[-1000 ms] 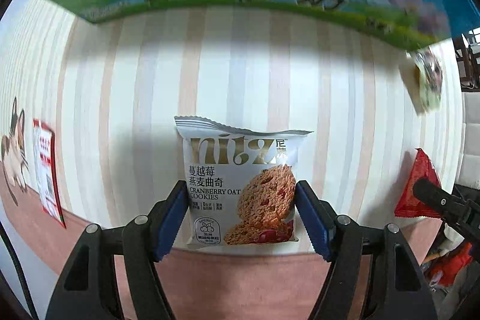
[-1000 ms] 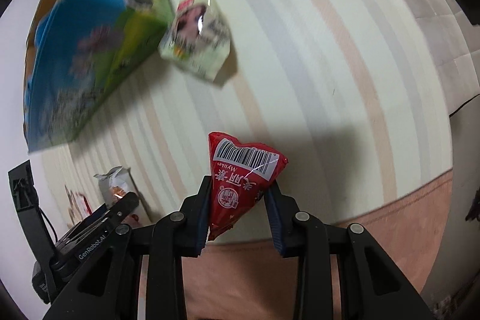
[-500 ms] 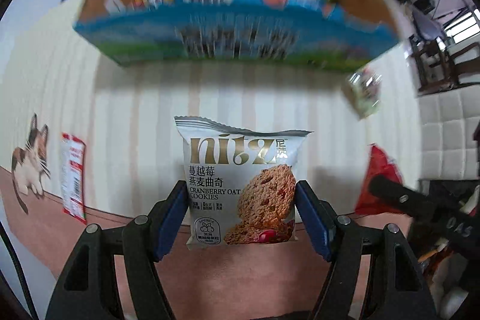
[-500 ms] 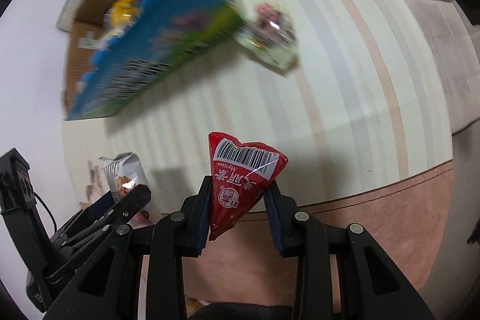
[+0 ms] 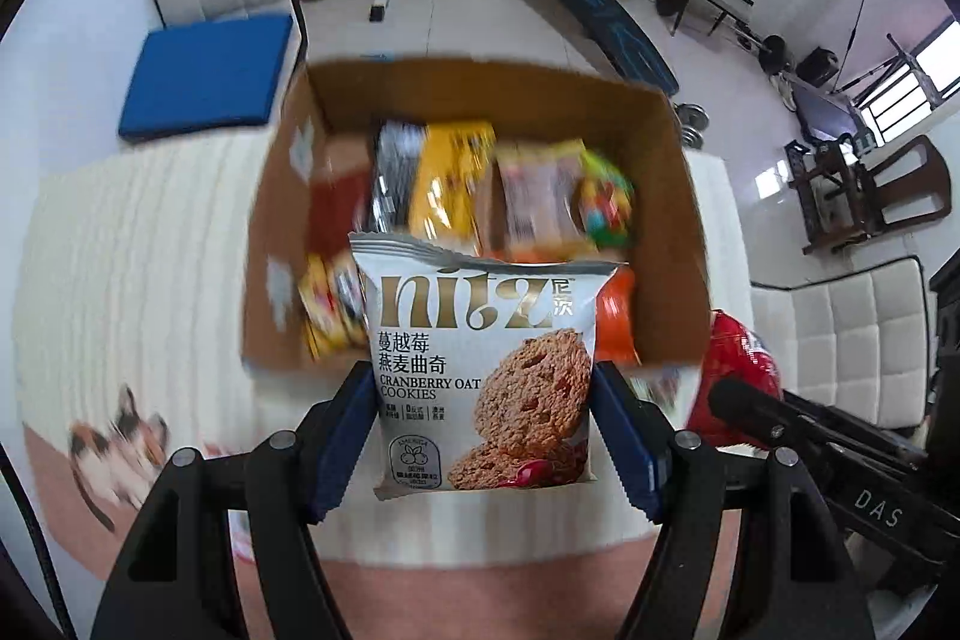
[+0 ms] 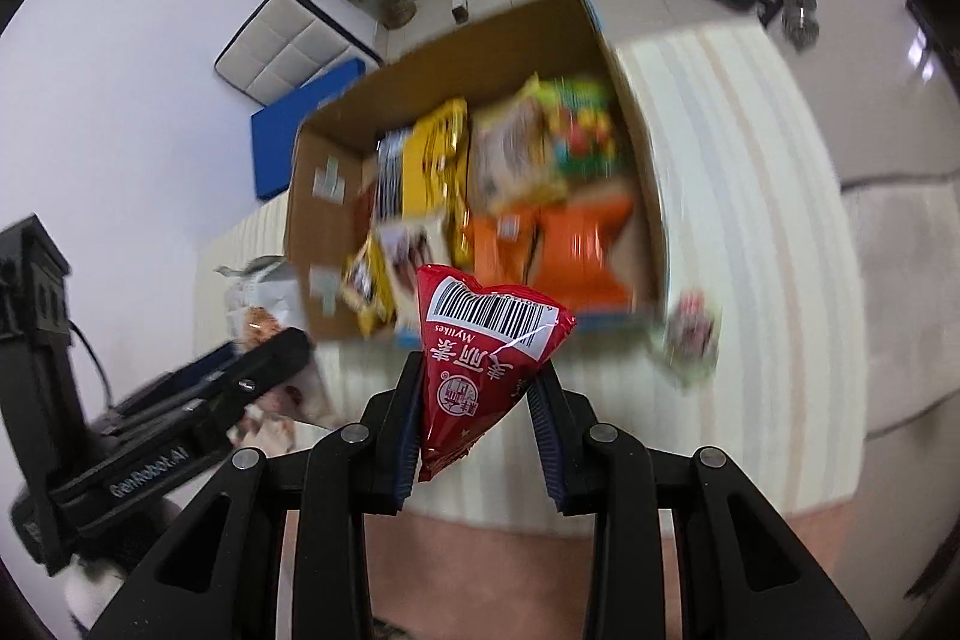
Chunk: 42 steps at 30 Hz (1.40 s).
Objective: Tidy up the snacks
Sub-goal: 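Carry both snacks into the box and open both tools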
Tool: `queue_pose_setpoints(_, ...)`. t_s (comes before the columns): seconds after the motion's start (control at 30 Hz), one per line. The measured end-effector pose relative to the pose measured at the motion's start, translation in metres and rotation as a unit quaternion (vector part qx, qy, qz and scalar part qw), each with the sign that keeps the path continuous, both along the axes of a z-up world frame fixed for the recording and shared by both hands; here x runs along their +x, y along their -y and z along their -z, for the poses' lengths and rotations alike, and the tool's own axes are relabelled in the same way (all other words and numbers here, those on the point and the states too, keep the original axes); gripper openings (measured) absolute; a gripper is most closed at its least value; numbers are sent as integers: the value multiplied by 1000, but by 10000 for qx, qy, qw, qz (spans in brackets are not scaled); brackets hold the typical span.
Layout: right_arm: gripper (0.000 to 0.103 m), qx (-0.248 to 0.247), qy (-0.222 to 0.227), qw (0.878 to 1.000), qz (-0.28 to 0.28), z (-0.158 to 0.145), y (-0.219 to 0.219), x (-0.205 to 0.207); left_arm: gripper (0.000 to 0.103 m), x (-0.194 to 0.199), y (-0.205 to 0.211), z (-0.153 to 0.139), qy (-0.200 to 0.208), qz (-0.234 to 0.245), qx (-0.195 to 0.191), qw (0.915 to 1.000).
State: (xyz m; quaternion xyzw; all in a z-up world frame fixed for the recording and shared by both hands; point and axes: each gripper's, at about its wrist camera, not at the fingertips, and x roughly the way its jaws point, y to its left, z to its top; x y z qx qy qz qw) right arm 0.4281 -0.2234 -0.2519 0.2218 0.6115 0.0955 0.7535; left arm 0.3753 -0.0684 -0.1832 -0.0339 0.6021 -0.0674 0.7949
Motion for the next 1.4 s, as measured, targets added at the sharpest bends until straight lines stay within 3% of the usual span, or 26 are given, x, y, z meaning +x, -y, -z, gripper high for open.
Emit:
queue_pose_setpoints(0.23,36,-654,-389,9971,-44,27,-10,86,70,101,-20,28,-314,-9,419,9986)
queue_pose_setpoints(0.43,36,-999,-814,9916,-62,61,-14,122,70,170,-42,77,-900,19,812,9926)
queue_pose_setpoints(0.63,36,-1171,-1158,9863,18,93,-10,144,70,200,-53,114,-1302,1,963,9868)
queue_pose_setpoints(0.93,38,-1273,-1458,9811,-73,111,-7,150,70,211,-55,137,-1500,29,1289,9802)
queue_pose_setpoints(1.0,43,-1464,-1382,9795,-118,107,-8,152,70,211,-55,136,-1584,-23,1192,9802)
queue_pose_setpoints(1.07,57,-1558,-1327,9788,-132,104,-8,153,70,211,-57,133,-1578,-72,1119,9811)
queue_pose_setpoints(1.1,69,-1527,-1335,9791,-108,103,-8,153,70,211,-57,131,-1544,-108,1083,9820)
queue_pose_setpoints(1.13,72,-1512,-1335,9794,-94,101,-7,153,71,211,-58,130,-1536,-125,1065,9823)
queue_pose_setpoints(1.2,85,-1481,-1314,9802,-59,97,-6,154,78,210,-58,127,-1567,-122,986,9826)
queue_pose_setpoints(1.4,92,-1665,-1143,9792,-198,82,-14,152,79,199,-59,109,-1380,-185,806,9870)
